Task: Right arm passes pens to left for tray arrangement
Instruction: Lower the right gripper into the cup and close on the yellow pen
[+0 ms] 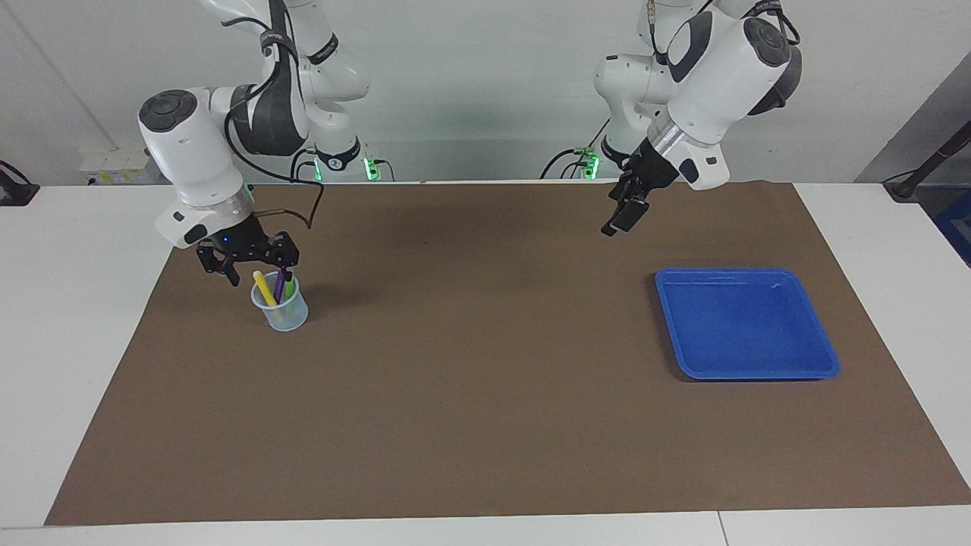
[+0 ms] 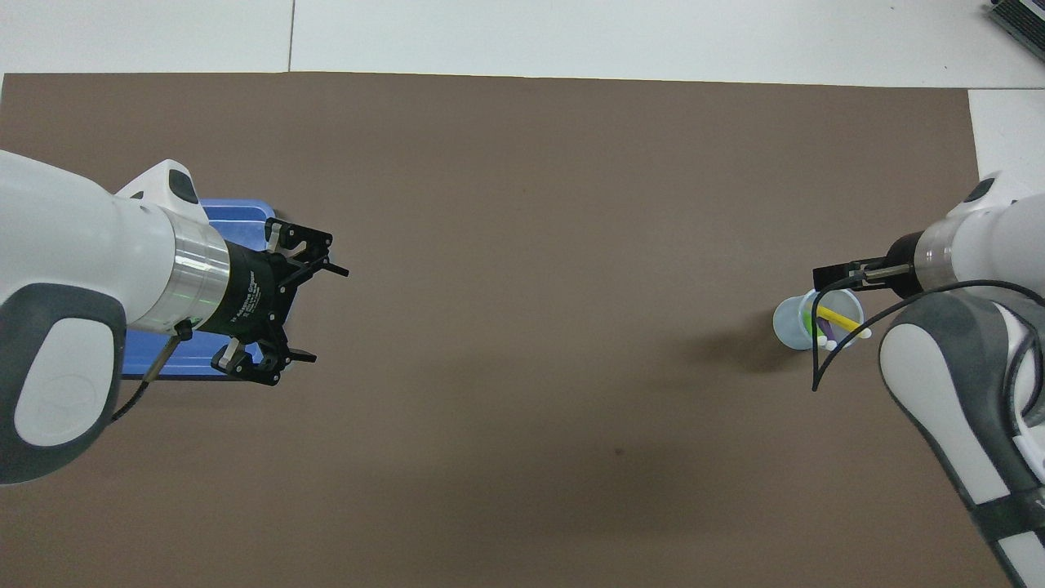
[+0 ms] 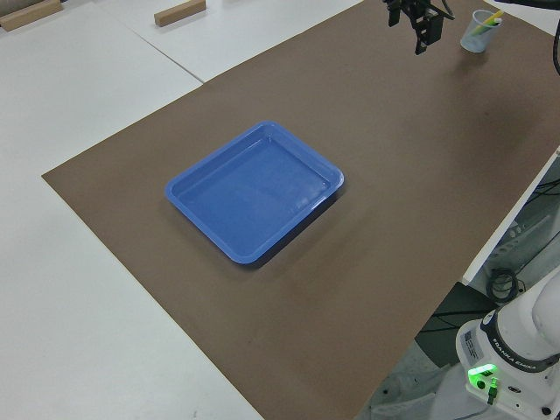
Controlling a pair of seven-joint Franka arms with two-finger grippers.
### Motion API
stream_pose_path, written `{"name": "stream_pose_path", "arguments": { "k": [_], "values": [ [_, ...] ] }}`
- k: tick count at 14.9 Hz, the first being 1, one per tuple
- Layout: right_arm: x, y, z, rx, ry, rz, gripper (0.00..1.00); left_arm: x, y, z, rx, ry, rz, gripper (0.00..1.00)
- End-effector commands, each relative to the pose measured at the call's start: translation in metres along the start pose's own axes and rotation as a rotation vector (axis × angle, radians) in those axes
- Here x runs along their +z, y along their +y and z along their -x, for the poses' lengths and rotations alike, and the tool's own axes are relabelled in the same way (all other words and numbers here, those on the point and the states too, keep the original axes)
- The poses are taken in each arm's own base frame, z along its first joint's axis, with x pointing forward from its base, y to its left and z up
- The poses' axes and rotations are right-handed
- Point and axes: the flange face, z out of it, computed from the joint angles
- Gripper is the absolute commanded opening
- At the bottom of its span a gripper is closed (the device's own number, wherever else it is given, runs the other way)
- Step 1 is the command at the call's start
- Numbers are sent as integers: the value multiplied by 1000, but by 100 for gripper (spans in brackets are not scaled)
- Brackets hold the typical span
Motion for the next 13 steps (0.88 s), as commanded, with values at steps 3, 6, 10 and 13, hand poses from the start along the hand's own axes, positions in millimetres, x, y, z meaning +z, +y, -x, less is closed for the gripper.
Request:
{"name": "stream_pose_path", "arguments": {
  "k": [3, 6, 10, 13],
  "values": [
    [5, 8, 8, -17, 17, -9, 100, 0, -6, 3, -33, -8, 27, 100],
    [8, 8, 7, -21, 12, -8, 100, -3, -2, 4, -42, -6, 52, 100],
    [8, 21, 9, -36, 12, -2, 100, -2, 4, 19, -164, -71, 82, 100],
    [9, 26, 10, -48, 10, 0, 100, 2, 8, 42, -212, -100, 105, 100]
  ]
}}
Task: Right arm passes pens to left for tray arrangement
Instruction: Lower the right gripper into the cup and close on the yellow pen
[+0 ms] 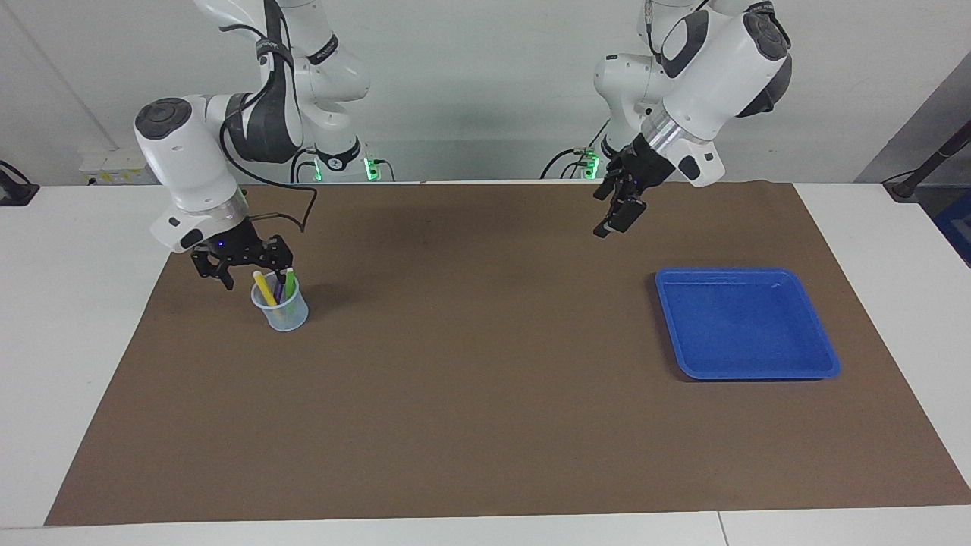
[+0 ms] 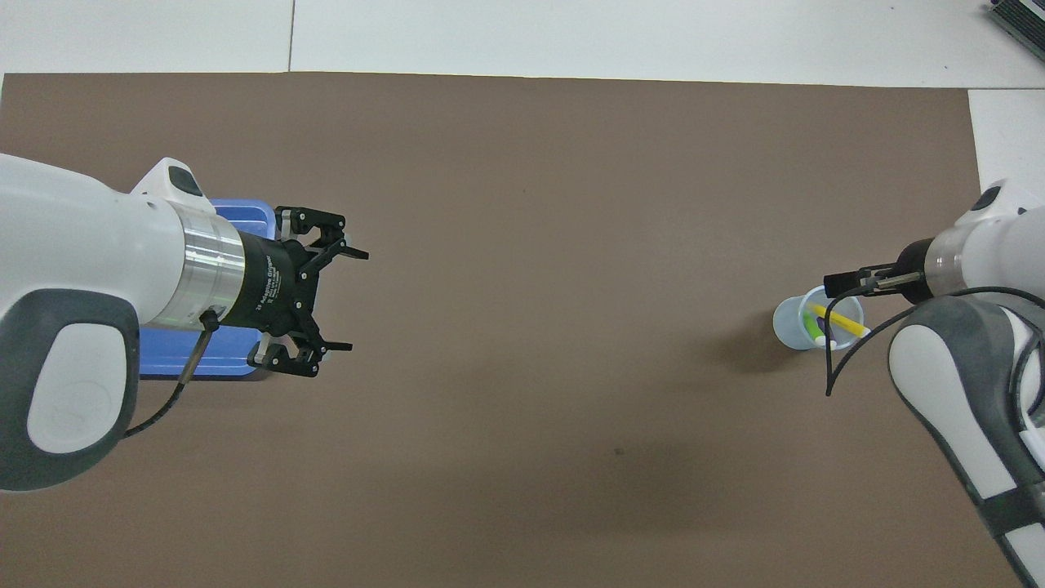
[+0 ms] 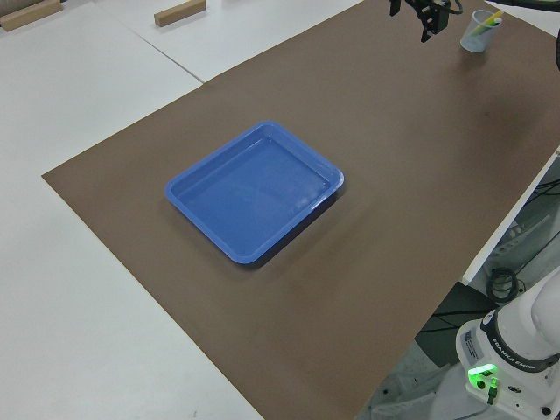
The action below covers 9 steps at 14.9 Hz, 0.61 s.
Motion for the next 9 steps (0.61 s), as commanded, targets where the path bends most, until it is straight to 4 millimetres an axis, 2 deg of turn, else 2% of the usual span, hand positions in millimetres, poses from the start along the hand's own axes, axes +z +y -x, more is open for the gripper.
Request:
{"name": "stream_pose_path", "arguments": {
  "k": [1, 9],
  "values": [
    [2, 7, 5, -15, 11, -3, 100, 5, -5, 18, -45, -23, 36, 100],
    [16, 7, 7, -42, -17, -2, 100, 4, -2, 11, -57, -22, 52, 100]
  ]
}}
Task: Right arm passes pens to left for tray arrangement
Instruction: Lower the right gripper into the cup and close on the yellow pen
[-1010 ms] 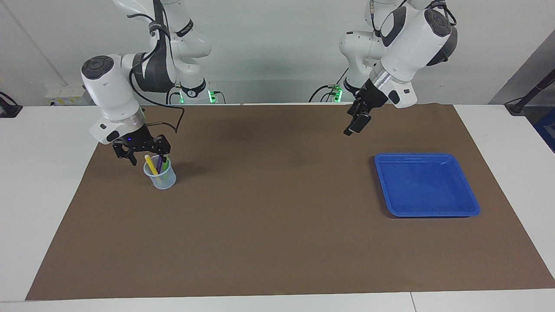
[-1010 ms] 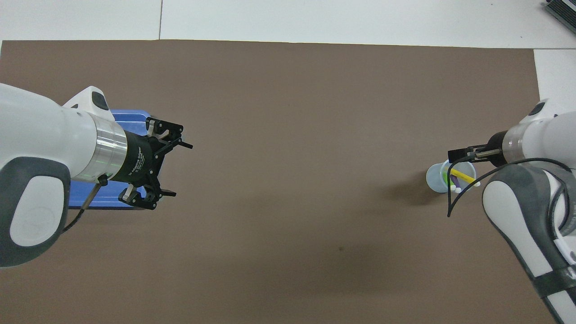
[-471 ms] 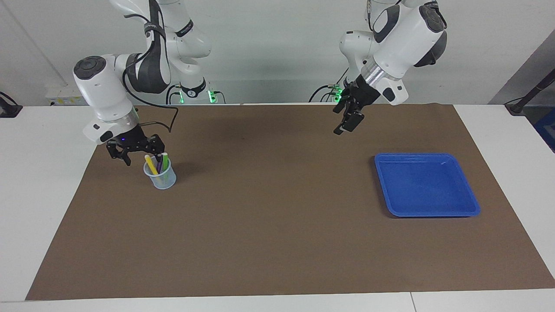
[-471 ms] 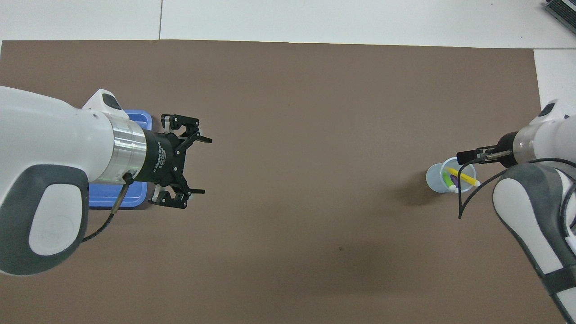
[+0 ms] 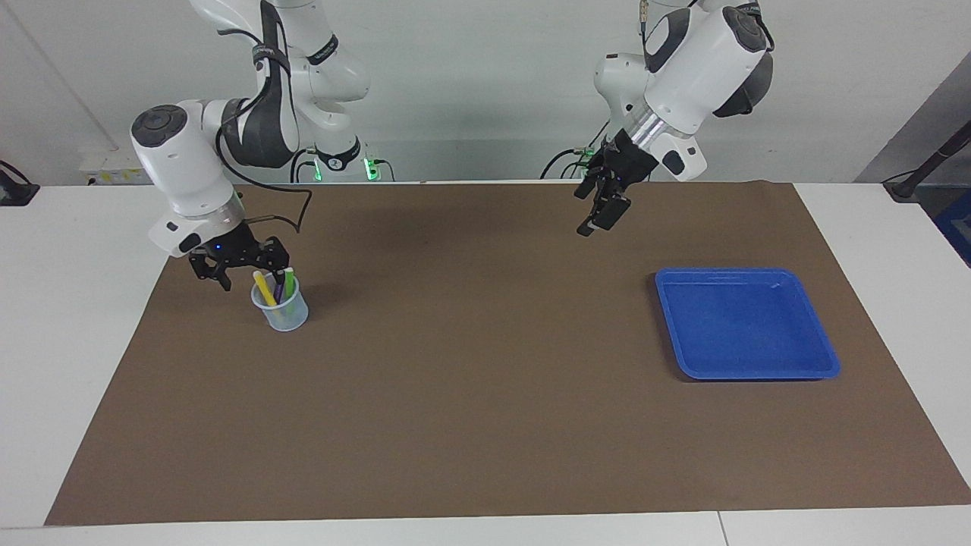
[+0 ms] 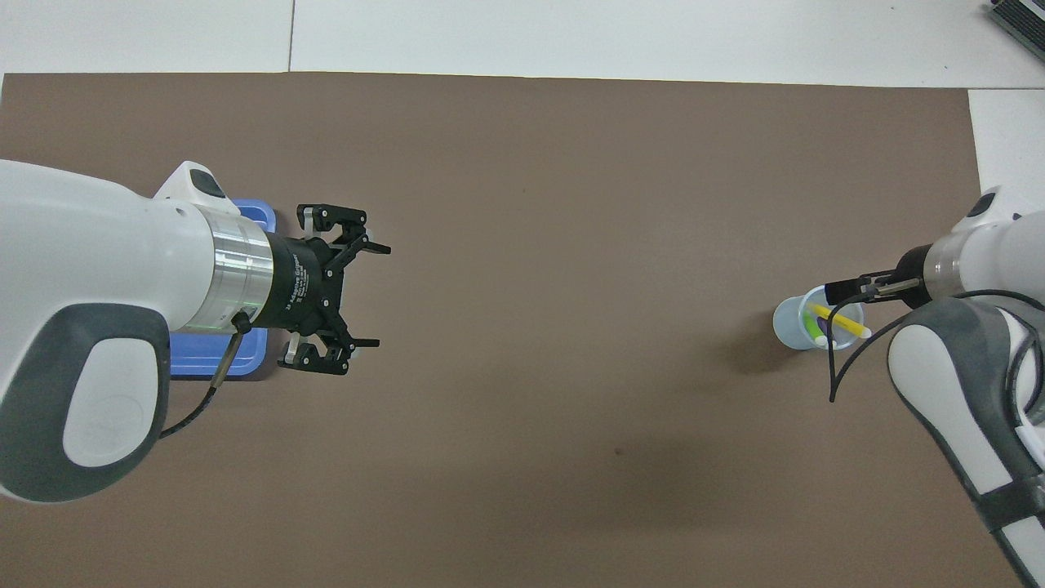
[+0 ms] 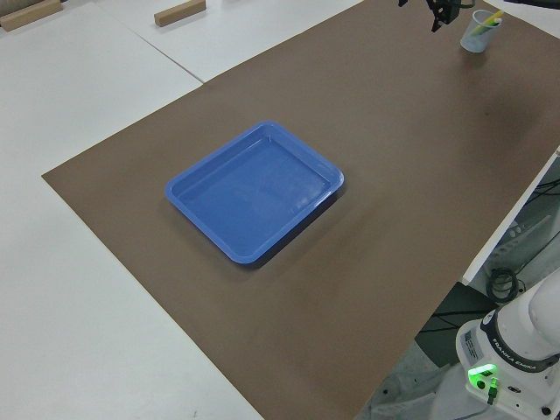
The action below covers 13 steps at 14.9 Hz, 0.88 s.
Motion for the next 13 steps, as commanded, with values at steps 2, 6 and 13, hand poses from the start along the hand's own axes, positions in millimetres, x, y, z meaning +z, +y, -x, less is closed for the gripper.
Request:
{"name": "stream_pose_path", "arguments": {
  "k": [2, 6, 13],
  "values": [
    [10, 3, 6, -19, -6, -1, 100, 1, -4, -5, -25, -13, 15, 100],
    [18, 2, 12, -24, -11, -3, 100, 2, -5, 2, -16, -16, 19, 100],
    [22, 4, 14, -38, -18, -4, 99, 7, -6, -1, -35, -21, 31, 100]
  ]
}}
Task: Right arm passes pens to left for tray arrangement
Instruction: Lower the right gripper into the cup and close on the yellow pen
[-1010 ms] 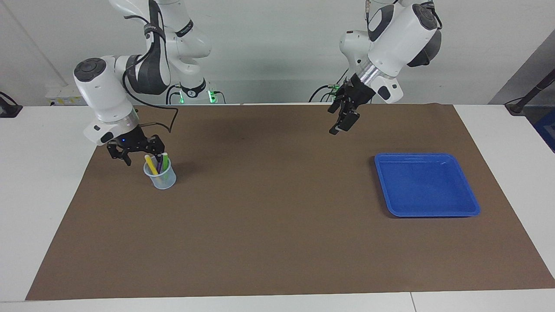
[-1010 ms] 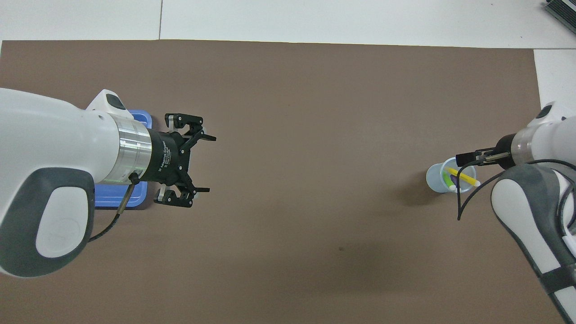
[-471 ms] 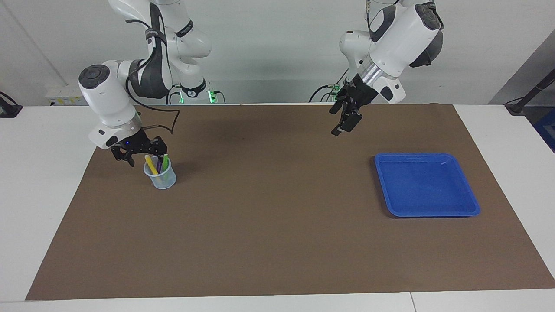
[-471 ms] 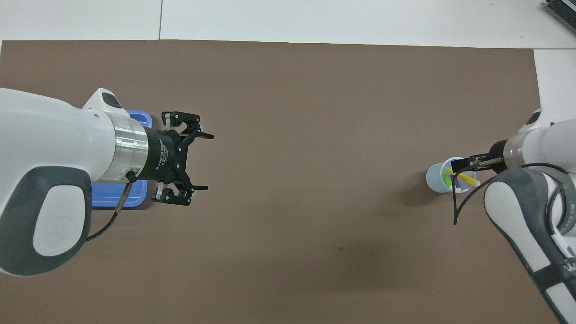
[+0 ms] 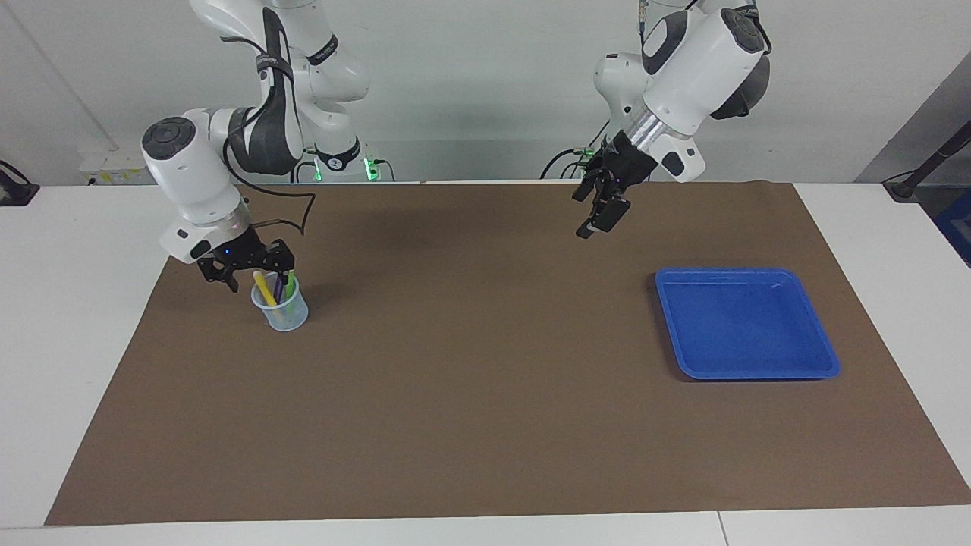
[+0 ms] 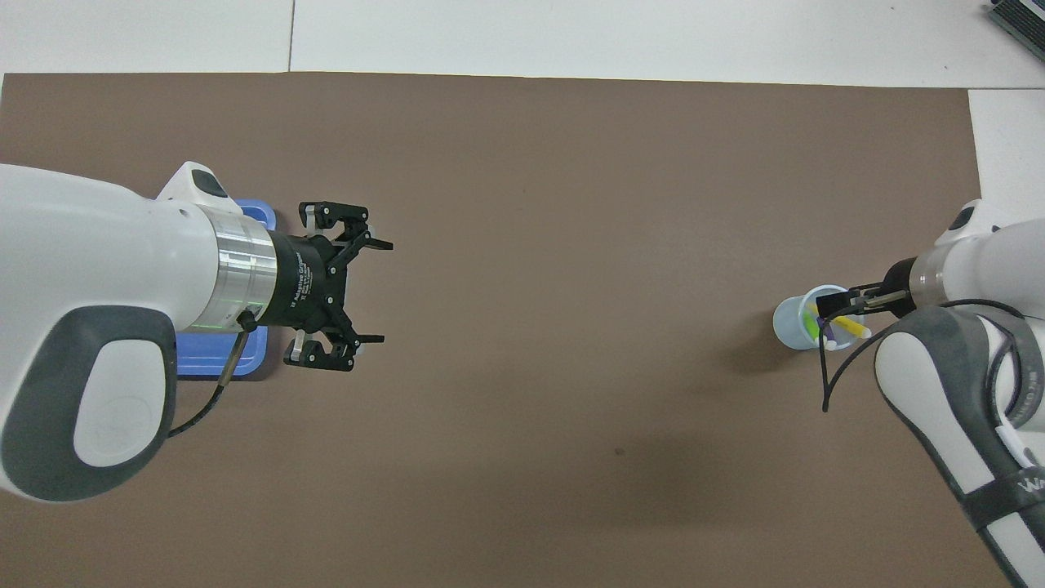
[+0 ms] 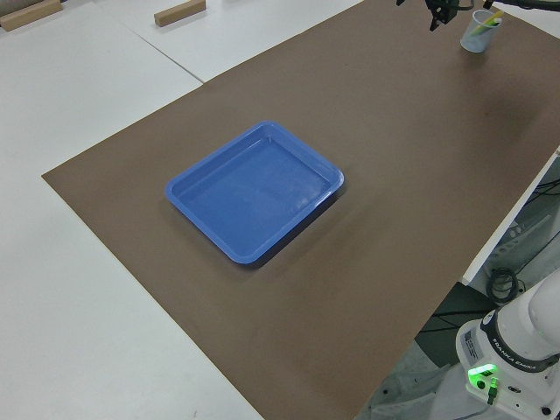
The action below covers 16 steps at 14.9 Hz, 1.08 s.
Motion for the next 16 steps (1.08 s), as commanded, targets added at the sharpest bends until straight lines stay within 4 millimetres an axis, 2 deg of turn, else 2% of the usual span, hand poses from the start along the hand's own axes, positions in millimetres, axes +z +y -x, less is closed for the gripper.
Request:
{"name": "stream_pose_path", "arguments": {
  "k": [1, 9, 13, 16],
  "values": [
    [4, 6, 6, -18, 7, 3, 99, 3, -6, -3, -24, -13, 20, 100],
    [7, 7, 11, -64, -45, 26, 88, 5, -7, -4, -33, -22, 36, 100],
    [11, 7, 13, -66, -53, 27, 87, 5, -6, -4, -36, -24, 38, 100],
    [13, 7, 13, -88, -54, 29, 81, 4, -5, -5, -38, -24, 40, 100]
  ]
}}
